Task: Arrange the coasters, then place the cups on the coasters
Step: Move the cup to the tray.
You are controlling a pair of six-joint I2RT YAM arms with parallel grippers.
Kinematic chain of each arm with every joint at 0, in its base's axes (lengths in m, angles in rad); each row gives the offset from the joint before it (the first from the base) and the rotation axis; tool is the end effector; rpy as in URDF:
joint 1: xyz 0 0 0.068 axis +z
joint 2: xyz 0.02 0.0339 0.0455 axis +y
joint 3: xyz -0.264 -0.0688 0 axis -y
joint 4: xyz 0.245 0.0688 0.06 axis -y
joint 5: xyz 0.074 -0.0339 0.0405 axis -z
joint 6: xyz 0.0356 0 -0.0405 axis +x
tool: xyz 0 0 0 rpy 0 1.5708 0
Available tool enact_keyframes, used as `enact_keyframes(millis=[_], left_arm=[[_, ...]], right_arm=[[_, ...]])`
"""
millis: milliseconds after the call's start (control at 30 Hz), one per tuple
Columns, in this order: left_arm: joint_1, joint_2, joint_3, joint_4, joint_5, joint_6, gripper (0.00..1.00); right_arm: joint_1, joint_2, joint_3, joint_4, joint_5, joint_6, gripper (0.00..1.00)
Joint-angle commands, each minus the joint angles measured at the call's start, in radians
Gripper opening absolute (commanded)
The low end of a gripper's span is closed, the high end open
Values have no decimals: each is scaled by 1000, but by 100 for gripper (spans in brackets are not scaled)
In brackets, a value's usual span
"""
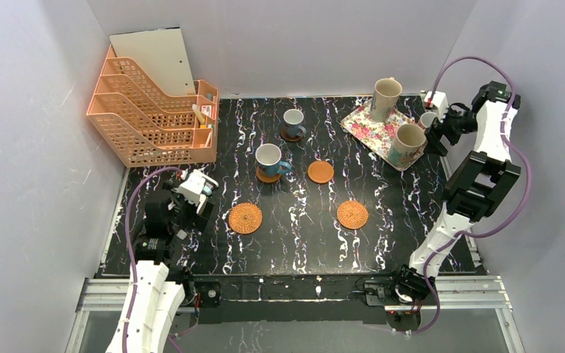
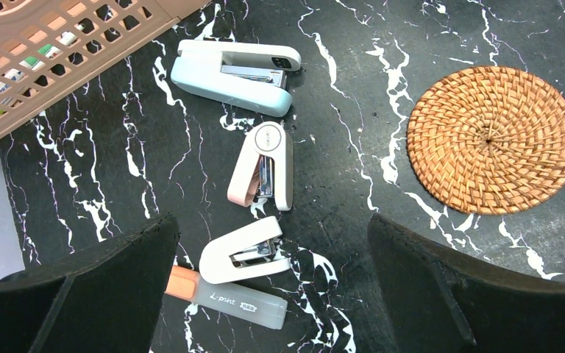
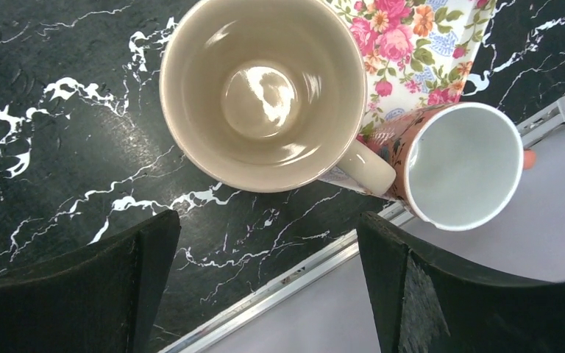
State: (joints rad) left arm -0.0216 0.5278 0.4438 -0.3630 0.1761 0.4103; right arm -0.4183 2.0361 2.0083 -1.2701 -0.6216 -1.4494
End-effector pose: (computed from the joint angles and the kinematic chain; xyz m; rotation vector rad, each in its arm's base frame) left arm 0.1393 -0.0092 0.2386 0.5393 1.9374 0.0702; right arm 0.3856 -0.1487 0.3035 -1.3170 2.1024 0.1999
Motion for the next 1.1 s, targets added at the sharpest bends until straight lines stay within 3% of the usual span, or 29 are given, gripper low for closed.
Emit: enact_keyframes(millis=[0, 200, 433, 667, 1067], left_arm=[[3, 0, 4, 5, -4, -4, 98], [3, 1, 4, 6, -4, -4, 98], [3, -1, 3, 5, -3, -4, 98], [4, -2, 3, 5, 0, -2, 98], [3, -5, 3, 2, 5, 1, 98]], right_arm=[[-2, -28, -60, 116, -2, 52, 98], [17, -99, -227, 362, 0, 193, 98], [70, -152, -331, 540, 7, 334, 98], [116, -174, -325, 559, -21, 457, 98], [152, -214, -396, 577, 47, 448, 98]])
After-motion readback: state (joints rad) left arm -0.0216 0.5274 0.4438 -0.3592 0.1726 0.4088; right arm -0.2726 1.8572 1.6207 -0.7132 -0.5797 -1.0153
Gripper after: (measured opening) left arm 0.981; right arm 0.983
